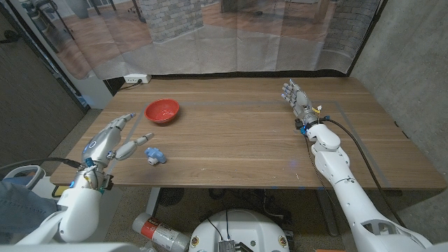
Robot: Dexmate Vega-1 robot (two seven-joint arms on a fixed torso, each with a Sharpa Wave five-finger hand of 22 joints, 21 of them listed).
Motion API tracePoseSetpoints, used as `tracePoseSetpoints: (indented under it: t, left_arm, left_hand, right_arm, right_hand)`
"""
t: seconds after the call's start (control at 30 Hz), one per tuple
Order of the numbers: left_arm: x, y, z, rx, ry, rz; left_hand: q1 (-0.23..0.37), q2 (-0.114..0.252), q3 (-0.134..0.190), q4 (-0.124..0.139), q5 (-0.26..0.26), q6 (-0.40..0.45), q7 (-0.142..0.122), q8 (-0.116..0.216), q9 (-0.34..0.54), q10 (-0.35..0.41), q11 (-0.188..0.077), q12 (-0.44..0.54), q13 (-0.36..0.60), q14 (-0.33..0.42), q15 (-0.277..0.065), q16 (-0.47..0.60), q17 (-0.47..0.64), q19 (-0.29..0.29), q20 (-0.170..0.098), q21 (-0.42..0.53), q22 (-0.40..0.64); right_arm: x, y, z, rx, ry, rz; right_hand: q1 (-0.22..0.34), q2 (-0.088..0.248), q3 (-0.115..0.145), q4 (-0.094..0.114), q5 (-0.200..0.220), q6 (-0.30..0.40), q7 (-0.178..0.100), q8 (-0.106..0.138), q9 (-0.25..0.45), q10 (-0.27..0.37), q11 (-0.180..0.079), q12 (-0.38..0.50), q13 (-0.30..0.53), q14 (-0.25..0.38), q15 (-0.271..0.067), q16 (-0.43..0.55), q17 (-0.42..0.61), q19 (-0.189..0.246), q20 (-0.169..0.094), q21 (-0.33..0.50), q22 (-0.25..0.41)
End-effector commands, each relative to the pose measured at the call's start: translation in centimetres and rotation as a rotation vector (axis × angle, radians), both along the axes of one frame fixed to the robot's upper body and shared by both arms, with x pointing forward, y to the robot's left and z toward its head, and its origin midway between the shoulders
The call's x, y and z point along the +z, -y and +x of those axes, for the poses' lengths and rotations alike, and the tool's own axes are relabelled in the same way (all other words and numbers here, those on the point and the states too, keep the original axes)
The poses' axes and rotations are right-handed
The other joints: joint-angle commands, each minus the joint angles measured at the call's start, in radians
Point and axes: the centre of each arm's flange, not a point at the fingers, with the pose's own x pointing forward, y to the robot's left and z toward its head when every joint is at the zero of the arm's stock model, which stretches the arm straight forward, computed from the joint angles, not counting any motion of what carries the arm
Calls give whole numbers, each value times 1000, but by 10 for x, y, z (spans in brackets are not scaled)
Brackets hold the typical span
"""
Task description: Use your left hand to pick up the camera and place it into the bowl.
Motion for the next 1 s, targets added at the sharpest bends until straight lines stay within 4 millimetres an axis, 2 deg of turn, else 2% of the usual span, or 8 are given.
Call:
tracePoseSetpoints:
  t: [0.03, 0.3, 0.67, 1.0]
  left_arm:
    - [-2, 3, 7, 43, -47, 36]
    - [0, 7, 12, 54, -76, 54]
    - [4, 18, 18, 92, -137, 108]
    - [5, 23, 20, 115, -171, 117]
  left_hand:
    - [11, -4, -1, -8, -1, 0, -5, -4, 3, -1, -2, 2, 4, 3, 5, -2, 4, 9, 2, 7, 5]
    - [13, -8, -3, -10, 0, -3, -9, -5, 4, -2, -6, 2, 5, 5, 5, -2, 4, 14, 3, 6, 5]
    - [15, -20, -13, -12, 2, -27, -20, -14, 5, -24, -2, -5, 7, -4, 22, -6, 5, 22, 4, 4, 5]
    - [14, -30, -21, -12, 4, -42, -19, -18, 5, -35, 1, -8, 8, -8, 28, -7, 6, 24, 4, 1, 5]
  right_arm:
    - [1, 3, -3, -5, 4, -3]
    - [0, 2, -2, -2, 1, -1]
    - [1, 0, 2, 3, 3, 4]
    - [1, 1, 4, 4, -1, 6]
  right_hand:
    - [7, 3, 1, -7, 7, 6, 0, 1, 1, 3, -9, -1, 5, 7, -2, 0, 3, 11, -16, -1, 6]
    - [7, 3, 1, -7, 7, 7, 0, 0, 1, 4, -9, -1, 5, 9, 0, 0, 3, 12, -15, -4, 6]
    - [7, 3, 0, -9, 7, 7, 0, 0, 1, 7, -9, 0, 6, 11, 0, 0, 3, 14, -13, -10, 6]
    - [7, 3, 0, -10, 7, 7, -2, 0, 1, 5, -10, -1, 6, 12, -1, 1, 3, 16, -11, -14, 6]
